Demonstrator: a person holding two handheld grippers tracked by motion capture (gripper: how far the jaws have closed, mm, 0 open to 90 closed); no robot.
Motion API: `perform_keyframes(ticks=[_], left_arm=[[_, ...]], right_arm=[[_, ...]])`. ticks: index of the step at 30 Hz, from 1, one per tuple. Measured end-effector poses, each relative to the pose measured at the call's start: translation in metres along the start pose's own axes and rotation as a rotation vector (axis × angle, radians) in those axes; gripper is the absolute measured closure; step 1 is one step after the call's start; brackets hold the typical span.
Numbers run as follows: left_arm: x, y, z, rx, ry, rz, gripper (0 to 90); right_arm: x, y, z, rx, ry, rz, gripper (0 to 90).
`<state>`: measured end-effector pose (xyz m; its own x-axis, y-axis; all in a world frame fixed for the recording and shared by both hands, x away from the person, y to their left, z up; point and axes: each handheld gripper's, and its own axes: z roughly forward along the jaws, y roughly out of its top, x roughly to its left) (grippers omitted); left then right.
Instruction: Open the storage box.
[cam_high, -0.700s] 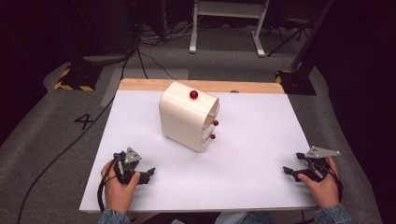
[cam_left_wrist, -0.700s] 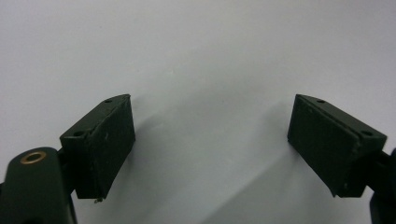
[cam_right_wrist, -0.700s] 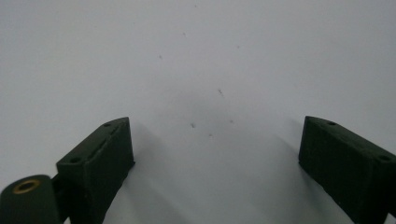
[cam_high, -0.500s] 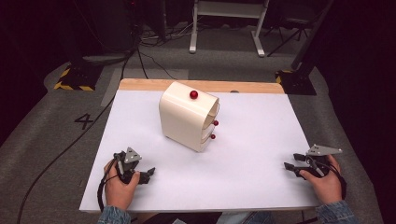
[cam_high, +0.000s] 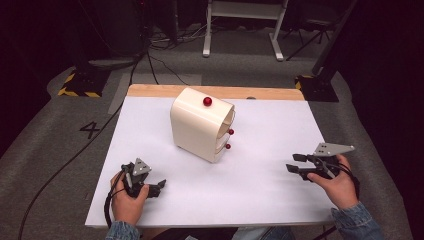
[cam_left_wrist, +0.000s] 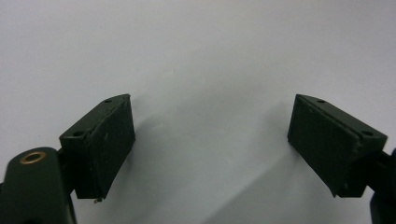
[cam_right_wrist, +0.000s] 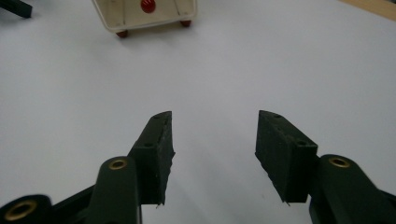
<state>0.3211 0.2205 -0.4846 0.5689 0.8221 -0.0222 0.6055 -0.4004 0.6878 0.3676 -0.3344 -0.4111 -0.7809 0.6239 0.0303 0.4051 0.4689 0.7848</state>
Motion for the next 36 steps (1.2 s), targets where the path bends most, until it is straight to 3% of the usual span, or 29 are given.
perform_keyframes(ticks=[2, 3, 6, 8, 13, 15, 17, 24, 36], left_arm=[[0.000, 0.000, 0.000, -0.002, 0.001, -0.001, 15.0], [0.000, 0.000, 0.000, -0.004, 0.000, -0.001, 15.0], [0.001, -0.001, 0.000, -0.004, -0.005, -0.004, 15.0], [0.000, -0.001, 0.000, -0.008, -0.001, -0.003, 14.9], [0.000, -0.001, 0.000, -0.007, -0.002, -0.003, 14.9], [0.000, -0.001, 0.000, -0.007, -0.002, -0.002, 14.9], [0.001, -0.001, 0.000, -0.004, -0.005, -0.002, 14.9], [0.001, 0.000, 0.000, -0.002, -0.007, -0.006, 14.5], [0.001, 0.000, 0.000, 0.000, -0.007, -0.005, 14.5]], right_arm=[[0.002, 0.005, 0.003, -0.002, 0.010, -0.014, 47.7], [0.005, 0.016, 0.012, -0.004, 0.019, -0.051, 48.1], [0.007, 0.027, 0.021, -0.001, 0.019, -0.069, 48.5], [0.009, 0.036, 0.029, -0.009, 0.051, -0.082, 49.0], [0.008, 0.051, 0.042, -0.004, 0.066, -0.088, 52.7], [0.008, 0.059, 0.054, -0.036, 0.106, -0.060, 52.9], [0.009, 0.064, 0.063, -0.052, 0.125, -0.067, 53.6], [0.016, 0.077, 0.092, -0.069, 0.161, -0.089, 57.6], [0.028, 0.079, 0.143, -0.018, 0.200, -0.108, 62.1]])
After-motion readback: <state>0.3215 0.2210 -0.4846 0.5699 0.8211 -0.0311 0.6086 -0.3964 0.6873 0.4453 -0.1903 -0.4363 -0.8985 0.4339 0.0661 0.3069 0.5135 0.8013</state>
